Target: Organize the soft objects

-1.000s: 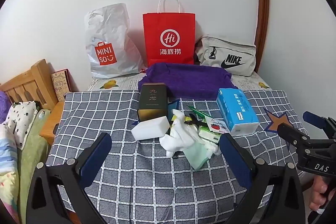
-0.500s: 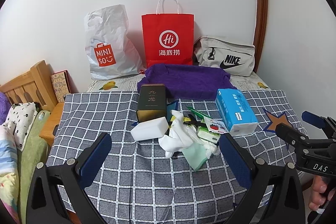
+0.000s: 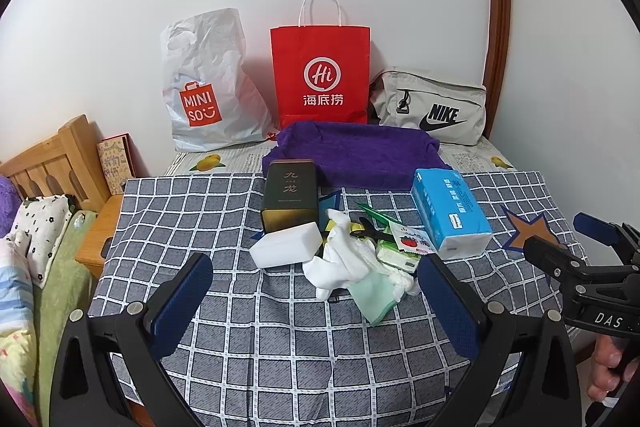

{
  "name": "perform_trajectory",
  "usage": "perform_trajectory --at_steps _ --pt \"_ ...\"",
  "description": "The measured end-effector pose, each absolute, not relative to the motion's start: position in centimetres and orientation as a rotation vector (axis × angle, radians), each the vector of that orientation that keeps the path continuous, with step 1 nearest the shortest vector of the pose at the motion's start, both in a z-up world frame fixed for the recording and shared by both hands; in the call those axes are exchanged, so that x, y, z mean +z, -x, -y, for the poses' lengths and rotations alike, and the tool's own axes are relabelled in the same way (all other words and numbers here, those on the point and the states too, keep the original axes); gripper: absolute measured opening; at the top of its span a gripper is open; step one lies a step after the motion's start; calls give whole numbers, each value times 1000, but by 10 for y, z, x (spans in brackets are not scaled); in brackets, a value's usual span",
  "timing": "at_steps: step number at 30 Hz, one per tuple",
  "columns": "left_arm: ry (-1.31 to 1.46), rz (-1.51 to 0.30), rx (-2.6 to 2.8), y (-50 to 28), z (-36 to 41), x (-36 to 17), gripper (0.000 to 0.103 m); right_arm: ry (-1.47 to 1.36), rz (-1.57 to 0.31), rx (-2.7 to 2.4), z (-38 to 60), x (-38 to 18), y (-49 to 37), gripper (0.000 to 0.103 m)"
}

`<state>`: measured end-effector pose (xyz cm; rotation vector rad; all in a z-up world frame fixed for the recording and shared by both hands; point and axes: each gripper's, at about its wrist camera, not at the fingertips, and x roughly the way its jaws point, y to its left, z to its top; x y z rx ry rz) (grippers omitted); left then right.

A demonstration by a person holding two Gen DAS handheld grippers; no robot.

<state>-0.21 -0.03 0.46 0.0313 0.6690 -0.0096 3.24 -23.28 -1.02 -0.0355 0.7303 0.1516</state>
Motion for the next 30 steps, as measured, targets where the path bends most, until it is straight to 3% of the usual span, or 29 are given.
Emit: perform_trajectory --at_steps 19,30 --pt "-44 -690 -4 -16 -10 4 103 38 -716 155 234 -12 -45 102" --pt "-48 -822 32 -57 -35 -46 103 41 -763 172 237 -40 -68 102"
